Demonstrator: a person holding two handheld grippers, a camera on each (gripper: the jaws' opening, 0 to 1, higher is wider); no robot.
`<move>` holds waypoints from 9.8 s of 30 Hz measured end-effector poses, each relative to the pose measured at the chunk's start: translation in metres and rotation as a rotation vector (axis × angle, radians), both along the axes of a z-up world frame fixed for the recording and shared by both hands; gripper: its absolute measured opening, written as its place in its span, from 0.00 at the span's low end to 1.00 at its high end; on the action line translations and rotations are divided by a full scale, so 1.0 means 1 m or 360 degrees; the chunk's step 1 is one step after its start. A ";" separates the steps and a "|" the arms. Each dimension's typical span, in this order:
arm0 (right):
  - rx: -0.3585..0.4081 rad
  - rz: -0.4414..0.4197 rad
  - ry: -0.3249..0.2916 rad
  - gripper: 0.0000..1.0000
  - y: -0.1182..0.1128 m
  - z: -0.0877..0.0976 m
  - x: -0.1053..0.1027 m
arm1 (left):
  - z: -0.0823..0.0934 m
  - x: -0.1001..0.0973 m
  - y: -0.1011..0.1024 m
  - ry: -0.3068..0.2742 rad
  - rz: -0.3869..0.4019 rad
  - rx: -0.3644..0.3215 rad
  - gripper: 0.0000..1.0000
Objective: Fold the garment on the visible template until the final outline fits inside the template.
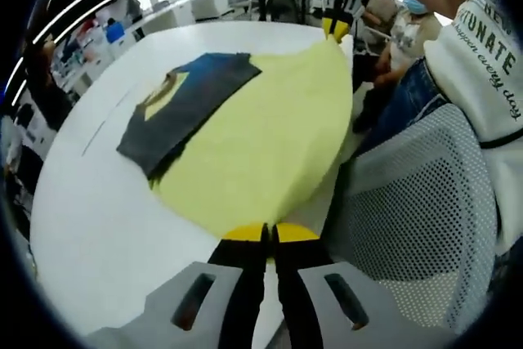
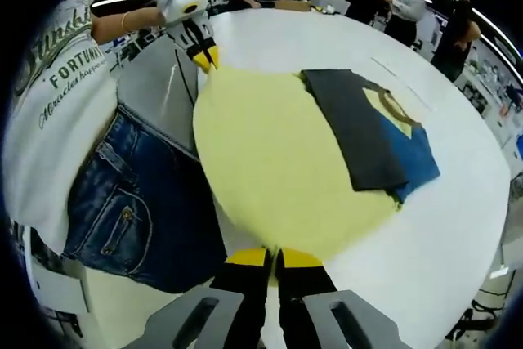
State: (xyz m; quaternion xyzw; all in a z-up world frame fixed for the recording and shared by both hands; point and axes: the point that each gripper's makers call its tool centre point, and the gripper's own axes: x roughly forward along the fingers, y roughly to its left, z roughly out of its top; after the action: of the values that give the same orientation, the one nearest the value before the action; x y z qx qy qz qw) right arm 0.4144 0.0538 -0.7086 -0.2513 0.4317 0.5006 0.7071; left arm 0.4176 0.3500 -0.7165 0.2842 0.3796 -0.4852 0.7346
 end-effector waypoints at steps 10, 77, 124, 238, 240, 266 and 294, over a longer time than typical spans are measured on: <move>0.0111 -0.0029 0.0059 0.00 0.007 0.022 0.004 | 0.012 0.001 0.006 0.0054 -0.0014 0.0048 0.00; 0.0055 -0.0183 -0.0645 0.00 0.006 0.092 0.142 | 0.106 0.125 0.010 -0.0502 0.0249 -0.0123 0.00; -0.0021 -0.0656 -0.0751 0.00 -0.004 0.028 0.275 | 0.034 0.278 0.012 -0.0487 0.0622 -0.0191 0.01; 0.0342 -0.1162 -0.0293 0.40 -0.007 -0.032 0.319 | -0.025 0.302 0.029 -0.0134 0.1133 -0.0551 0.35; 0.0375 -0.1168 -0.0246 0.47 -0.003 -0.029 0.311 | -0.023 0.296 0.028 -0.0122 0.1109 -0.0566 0.40; 0.0390 -0.1103 -0.0032 0.69 0.005 -0.032 0.214 | -0.026 0.204 0.041 -0.0015 0.1073 -0.0589 0.55; 0.0401 -0.1198 0.0097 0.17 -0.009 -0.066 0.144 | -0.058 0.157 0.036 0.0094 0.1139 -0.0562 0.12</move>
State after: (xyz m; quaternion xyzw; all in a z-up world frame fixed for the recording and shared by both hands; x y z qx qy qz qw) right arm 0.5581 0.0448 -0.7745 0.0280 0.4496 0.2626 0.8533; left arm 0.5751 0.3855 -0.7748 -0.0107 0.3863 -0.2642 0.8836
